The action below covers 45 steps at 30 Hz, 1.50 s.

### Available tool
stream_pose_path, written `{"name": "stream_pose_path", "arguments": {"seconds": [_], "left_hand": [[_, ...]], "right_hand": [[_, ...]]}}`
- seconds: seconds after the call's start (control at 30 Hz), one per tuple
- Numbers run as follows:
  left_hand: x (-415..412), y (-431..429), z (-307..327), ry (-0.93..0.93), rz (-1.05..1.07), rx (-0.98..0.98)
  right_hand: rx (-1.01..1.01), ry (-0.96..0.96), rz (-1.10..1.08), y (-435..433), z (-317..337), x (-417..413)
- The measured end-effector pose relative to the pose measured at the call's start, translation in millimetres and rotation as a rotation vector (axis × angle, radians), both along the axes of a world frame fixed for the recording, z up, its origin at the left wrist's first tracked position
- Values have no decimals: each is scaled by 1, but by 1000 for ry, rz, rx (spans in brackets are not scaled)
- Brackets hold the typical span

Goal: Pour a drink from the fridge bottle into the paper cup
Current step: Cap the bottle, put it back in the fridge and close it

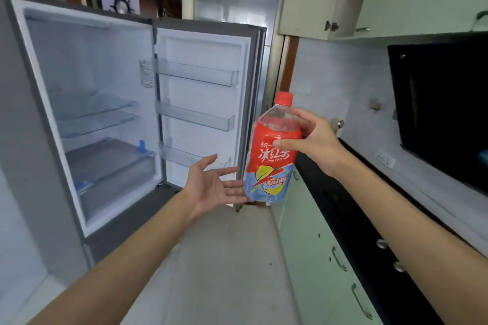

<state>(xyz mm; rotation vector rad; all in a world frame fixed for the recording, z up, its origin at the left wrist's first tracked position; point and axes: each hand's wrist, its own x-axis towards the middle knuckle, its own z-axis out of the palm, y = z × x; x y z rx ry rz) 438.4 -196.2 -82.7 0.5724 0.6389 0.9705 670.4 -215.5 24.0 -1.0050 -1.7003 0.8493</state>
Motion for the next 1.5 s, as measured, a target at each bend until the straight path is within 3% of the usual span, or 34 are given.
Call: {"name": "stream_pose_path", "arguments": {"seconds": [0.67, 1.2, 1.5], "left_hand": [[-204, 107, 2, 36, 336, 35], [-230, 224, 8, -18, 636, 55], [-245, 250, 6, -22, 769, 12]], "right_hand": [[17, 43, 360, 201, -2, -218], [57, 16, 689, 377, 11, -283], [31, 13, 834, 431, 3, -320]]}}
